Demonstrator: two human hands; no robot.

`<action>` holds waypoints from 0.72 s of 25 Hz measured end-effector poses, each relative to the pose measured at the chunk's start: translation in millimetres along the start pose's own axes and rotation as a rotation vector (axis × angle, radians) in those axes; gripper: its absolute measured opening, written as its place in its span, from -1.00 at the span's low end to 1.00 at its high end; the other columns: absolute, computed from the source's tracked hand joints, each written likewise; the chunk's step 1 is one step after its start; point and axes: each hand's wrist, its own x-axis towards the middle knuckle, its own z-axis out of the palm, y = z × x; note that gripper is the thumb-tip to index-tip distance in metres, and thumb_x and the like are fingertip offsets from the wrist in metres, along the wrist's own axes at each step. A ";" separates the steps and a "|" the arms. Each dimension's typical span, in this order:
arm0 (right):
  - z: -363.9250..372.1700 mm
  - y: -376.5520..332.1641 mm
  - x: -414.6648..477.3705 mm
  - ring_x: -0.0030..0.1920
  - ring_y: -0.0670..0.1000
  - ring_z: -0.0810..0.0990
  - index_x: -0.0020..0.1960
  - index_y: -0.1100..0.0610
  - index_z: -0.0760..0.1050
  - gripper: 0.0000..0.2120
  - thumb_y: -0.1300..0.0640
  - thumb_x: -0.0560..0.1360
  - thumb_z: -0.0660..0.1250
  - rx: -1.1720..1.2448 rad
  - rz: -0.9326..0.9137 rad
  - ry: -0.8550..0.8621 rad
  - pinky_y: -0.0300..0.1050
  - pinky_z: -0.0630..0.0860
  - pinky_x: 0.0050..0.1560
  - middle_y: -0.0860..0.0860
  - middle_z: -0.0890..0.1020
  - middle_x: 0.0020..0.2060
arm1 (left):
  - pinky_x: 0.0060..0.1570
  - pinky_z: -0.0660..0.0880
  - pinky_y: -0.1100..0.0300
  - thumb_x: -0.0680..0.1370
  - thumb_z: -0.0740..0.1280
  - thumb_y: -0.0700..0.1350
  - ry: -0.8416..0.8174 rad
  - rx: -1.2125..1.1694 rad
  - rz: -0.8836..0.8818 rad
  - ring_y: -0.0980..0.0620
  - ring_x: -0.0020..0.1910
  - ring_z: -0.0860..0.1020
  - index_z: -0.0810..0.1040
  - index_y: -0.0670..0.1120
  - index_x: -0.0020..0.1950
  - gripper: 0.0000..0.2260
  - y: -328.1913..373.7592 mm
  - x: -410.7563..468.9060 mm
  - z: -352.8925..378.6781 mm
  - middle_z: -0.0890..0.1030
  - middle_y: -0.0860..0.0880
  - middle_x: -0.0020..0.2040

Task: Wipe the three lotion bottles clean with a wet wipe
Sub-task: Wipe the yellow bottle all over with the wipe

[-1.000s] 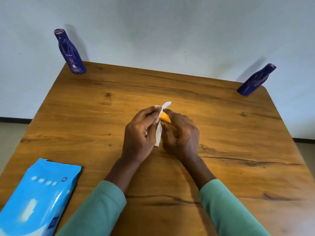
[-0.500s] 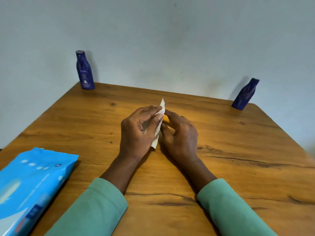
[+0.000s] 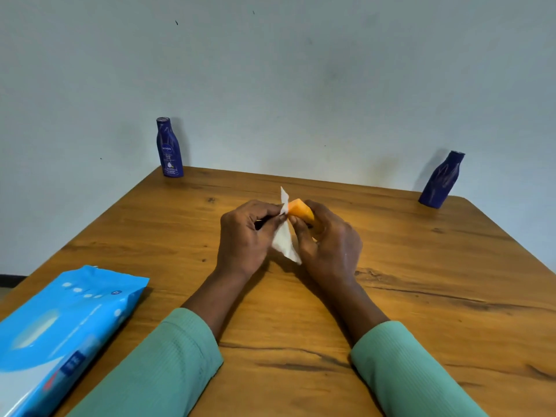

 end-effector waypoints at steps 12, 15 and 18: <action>-7.9 6.6 10.8 -0.21 -0.05 0.62 0.37 -0.04 0.54 -0.61 -0.16 0.68 0.12 0.182 -0.020 -0.163 -0.09 0.48 -0.28 -0.08 0.71 -0.12 | 0.06 0.64 0.18 0.55 0.51 -0.21 -0.032 -0.078 0.184 0.06 0.13 0.66 0.71 -0.17 0.20 -0.77 11.4 14.0 4.9 0.69 -0.06 0.10; -1.9 6.7 9.2 -0.33 -0.03 0.53 0.20 0.01 0.61 -0.60 -0.12 0.66 0.07 0.147 -0.070 -0.213 -0.04 0.39 -0.35 -0.13 0.58 -0.31 | 0.01 0.60 0.20 0.56 0.50 -0.18 0.043 -0.146 0.115 0.06 0.06 0.67 0.74 -0.13 0.15 -0.82 13.9 7.1 13.9 0.69 -0.02 0.02; 6.8 5.8 9.2 -0.38 -0.08 0.45 0.26 -0.02 0.61 -0.65 -0.06 0.66 0.11 0.021 -0.038 -0.206 -0.08 0.28 -0.36 -0.16 0.52 -0.35 | -0.05 0.65 0.11 0.54 0.54 -0.08 0.103 -0.332 -0.227 0.08 -0.03 0.71 0.77 -0.08 0.07 -0.86 7.1 2.9 22.3 0.76 0.03 -0.05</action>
